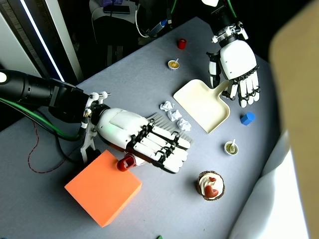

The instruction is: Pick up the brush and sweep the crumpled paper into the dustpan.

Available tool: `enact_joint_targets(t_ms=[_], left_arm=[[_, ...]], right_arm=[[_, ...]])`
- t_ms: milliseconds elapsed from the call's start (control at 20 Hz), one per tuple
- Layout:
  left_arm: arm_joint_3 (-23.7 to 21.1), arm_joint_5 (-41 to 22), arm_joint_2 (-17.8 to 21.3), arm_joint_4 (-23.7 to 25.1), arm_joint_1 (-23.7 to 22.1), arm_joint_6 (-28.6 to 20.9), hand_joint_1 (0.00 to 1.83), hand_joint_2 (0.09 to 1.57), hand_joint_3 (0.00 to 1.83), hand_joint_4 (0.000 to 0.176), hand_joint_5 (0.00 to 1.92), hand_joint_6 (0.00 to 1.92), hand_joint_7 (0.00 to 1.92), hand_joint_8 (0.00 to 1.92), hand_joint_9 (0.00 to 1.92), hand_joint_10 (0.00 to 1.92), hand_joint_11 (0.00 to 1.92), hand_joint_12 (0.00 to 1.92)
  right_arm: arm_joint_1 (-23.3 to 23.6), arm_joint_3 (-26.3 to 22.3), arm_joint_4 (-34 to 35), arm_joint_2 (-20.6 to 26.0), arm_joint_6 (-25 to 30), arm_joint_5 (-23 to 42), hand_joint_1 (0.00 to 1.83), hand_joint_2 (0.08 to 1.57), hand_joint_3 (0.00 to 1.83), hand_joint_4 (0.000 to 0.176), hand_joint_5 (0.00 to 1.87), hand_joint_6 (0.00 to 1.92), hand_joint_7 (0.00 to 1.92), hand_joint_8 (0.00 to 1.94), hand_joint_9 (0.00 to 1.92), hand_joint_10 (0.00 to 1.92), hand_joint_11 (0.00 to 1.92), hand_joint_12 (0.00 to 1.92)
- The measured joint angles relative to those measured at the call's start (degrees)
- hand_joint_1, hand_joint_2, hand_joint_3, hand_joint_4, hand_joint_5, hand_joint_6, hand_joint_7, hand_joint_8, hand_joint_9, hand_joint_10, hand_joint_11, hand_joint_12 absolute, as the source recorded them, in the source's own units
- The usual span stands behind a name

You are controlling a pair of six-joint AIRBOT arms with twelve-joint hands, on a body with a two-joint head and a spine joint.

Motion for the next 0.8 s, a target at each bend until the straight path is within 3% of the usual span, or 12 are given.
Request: enact_joint_targets(t_ms=[250, 350, 500, 650, 700, 750, 800], left_arm=[[0.0, 0.07, -0.07, 0.02, 0.0, -0.11, 1.08, 1.16, 0.0, 0.0, 0.9, 1.1, 0.35, 0.0, 0.25, 0.0, 0.21, 0.01], [0.0, 0.09, -0.07, 0.04, 0.0, -0.22, 1.06, 1.17, 0.0, 0.0, 0.88, 1.14, 0.36, 0.0, 0.26, 0.0, 0.22, 0.01], [0.0, 0.11, -0.09, 0.04, 0.0, -0.26, 1.07, 1.17, 0.0, 0.0, 0.88, 1.13, 0.36, 0.0, 0.28, 0.0, 0.23, 0.02], [0.0, 0.26, -0.13, 0.04, 0.0, -0.26, 1.08, 1.16, 0.0, 0.0, 0.89, 1.11, 0.35, 0.0, 0.27, 0.0, 0.22, 0.01], [0.0, 0.28, -0.13, 0.07, 0.0, -0.26, 1.07, 1.17, 0.0, 0.0, 0.89, 1.13, 0.36, 0.0, 0.28, 0.0, 0.22, 0.01], [0.0, 0.28, -0.13, 0.11, 0.0, -0.26, 1.06, 1.18, 0.0, 0.0, 0.86, 1.17, 0.33, 0.0, 0.26, 0.0, 0.2, 0.01], [0.02, 0.28, -0.13, 0.17, 0.0, -0.26, 1.06, 1.18, 0.0, 0.0, 0.86, 1.17, 0.34, 0.0, 0.26, 0.0, 0.2, 0.0]], right_arm=[[0.0, 1.55, -0.04, -0.59, 0.63, 1.07, 1.27, 1.01, 0.01, 0.0, 0.1, 0.01, 0.06, 0.01, 0.08, 0.0, 0.06, 0.02], [0.0, 1.55, -0.15, -0.59, 0.63, 1.09, 1.13, 1.0, 0.0, 0.0, 0.28, 0.01, 0.25, 0.01, 0.29, 0.01, 0.29, 0.09], [0.0, 1.57, -0.55, -0.59, 0.66, 1.2, 1.12, 1.04, 0.0, 0.0, 0.44, 0.01, 0.44, 0.01, 0.45, 0.01, 0.47, 0.14], [0.0, 1.75, -1.9, -0.57, 0.68, 1.2, 1.16, 1.08, 0.0, 0.0, 0.78, 0.01, 0.89, 0.02, 0.91, 0.02, 0.73, 0.21], [0.0, 1.81, -1.9, -0.52, 0.72, 1.29, 1.24, 1.07, 0.0, 0.0, 0.95, 0.68, 1.12, 0.6, 1.09, 0.01, 0.82, 0.3], [0.0, 1.81, -2.27, -0.42, 0.74, 1.42, 1.27, 1.07, 0.0, 0.0, 1.13, 0.47, 1.05, 1.03, 1.21, 0.13, 0.78, 0.91], [0.0, 1.86, -3.23, -0.15, 0.7, 1.55, 1.2, 1.09, 0.0, 0.0, 1.1, 0.72, 0.96, 1.01, 1.01, 0.89, 0.7, 1.36]])
